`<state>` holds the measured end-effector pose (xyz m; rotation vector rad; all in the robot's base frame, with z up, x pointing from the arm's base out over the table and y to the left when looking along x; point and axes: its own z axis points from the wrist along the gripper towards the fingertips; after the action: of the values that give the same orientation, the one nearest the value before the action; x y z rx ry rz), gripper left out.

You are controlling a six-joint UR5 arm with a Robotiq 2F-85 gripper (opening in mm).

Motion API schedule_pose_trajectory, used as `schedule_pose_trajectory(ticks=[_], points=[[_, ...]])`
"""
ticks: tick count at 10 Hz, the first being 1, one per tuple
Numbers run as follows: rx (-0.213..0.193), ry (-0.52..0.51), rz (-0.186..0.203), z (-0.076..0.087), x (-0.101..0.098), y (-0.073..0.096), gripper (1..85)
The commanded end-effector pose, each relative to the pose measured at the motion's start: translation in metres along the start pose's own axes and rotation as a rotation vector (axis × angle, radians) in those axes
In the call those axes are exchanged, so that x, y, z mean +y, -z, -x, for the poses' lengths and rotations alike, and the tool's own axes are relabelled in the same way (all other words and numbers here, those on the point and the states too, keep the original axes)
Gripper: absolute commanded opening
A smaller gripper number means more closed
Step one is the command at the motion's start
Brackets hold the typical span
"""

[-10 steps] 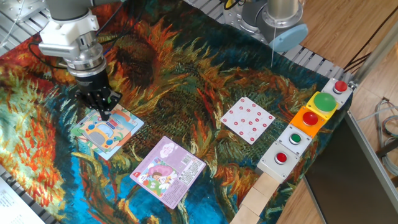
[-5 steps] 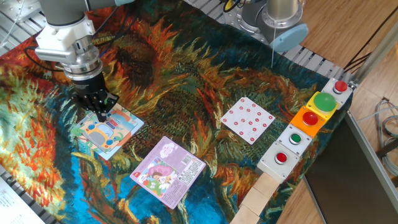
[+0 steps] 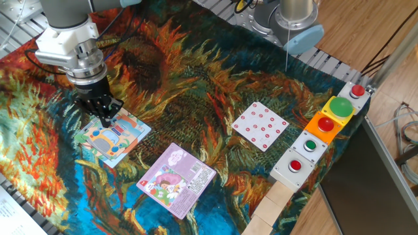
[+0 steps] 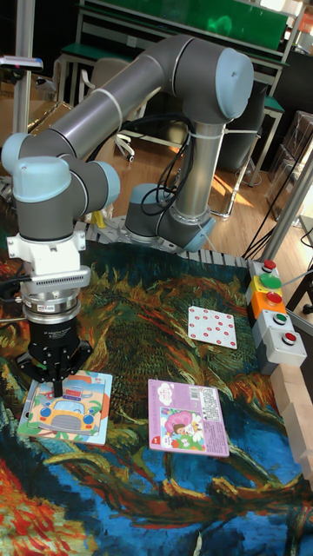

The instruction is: Assemble one piece of a puzzle

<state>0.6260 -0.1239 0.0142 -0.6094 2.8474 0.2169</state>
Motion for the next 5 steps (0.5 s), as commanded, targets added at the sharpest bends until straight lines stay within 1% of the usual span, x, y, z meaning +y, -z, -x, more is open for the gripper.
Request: schedule_pose_trajectory(ticks=[1, 3, 5], points=[[-0.009, -0.017, 0.004, 0.0021, -0.0004, 0.0014, 1.3], [-0.004, -0.021, -0.009, 0.0014, -0.0032, 0.0017, 1.3], [-0.007, -0.026, 0.002, 0.0085, 0.006, 0.0028, 1.3]])
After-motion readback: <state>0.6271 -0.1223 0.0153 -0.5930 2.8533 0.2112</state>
